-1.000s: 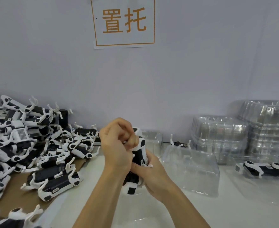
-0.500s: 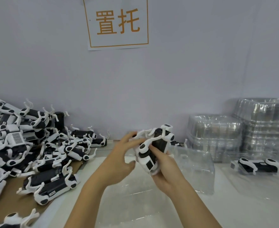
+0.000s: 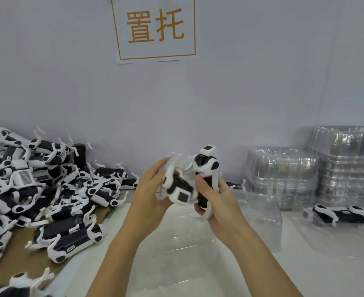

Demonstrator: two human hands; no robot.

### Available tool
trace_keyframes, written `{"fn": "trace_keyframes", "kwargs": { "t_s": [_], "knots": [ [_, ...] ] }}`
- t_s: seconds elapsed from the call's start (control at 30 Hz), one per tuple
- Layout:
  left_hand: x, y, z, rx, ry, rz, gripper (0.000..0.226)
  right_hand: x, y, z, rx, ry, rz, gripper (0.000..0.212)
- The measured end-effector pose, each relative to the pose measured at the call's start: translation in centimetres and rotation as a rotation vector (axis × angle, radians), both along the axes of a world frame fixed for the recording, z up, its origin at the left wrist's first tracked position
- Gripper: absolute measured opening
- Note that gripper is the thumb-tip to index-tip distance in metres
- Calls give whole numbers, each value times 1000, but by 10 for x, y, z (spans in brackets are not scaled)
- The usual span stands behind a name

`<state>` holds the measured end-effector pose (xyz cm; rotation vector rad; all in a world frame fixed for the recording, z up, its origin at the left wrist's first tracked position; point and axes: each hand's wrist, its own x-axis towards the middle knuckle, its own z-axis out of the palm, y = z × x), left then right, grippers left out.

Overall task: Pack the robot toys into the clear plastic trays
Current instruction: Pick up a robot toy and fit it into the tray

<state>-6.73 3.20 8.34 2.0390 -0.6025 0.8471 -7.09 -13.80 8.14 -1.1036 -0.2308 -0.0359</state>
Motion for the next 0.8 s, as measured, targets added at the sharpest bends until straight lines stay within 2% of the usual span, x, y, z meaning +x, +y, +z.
{"fn": "trace_keyframes", "kwargs": {
  "t_s": [0.07,0.13,0.2,0.37,0.43,0.47,0.53,0.57,0.6,0.63,0.67,0.7,0.8],
  "knots": [
    [-1,7,0,-134,34,-10,49,1,-8,-1,21,16,16,58],
    [-3,15,2,-323,115,10,41,5,-13,-4,36,72,-84,49],
    [-3,27,4,-525,145,94,44,8,-16,-8,73,138,-161,40],
    [-2,76,-3,-1078,299,608,64,11,-19,-10,97,181,-195,40],
    [-9,93,-3,-1261,393,722,69,12,-18,-12,65,175,-198,37],
    [-9,102,-4,-1335,434,695,66,12,-17,-13,43,169,-198,35],
    [-11,111,0,-1506,430,462,46,13,-15,-17,-16,154,-196,31],
    [-10,113,2,-1492,434,378,37,14,-14,-19,-52,139,-196,29],
    [-8,113,1,-1396,468,335,35,14,-13,-21,-100,121,-200,28],
    [-4,110,1,-1355,532,306,43,14,-11,-22,-161,105,-207,27],
    [-2,105,-3,-1261,575,380,54,15,-10,-24,-223,93,-220,26],
    [1,103,-9,-1040,628,475,57,14,-8,-26,-276,86,-242,27],
    [5,85,-12,-586,663,594,27,14,-6,-29,-416,34,-324,34]
  ]
}}
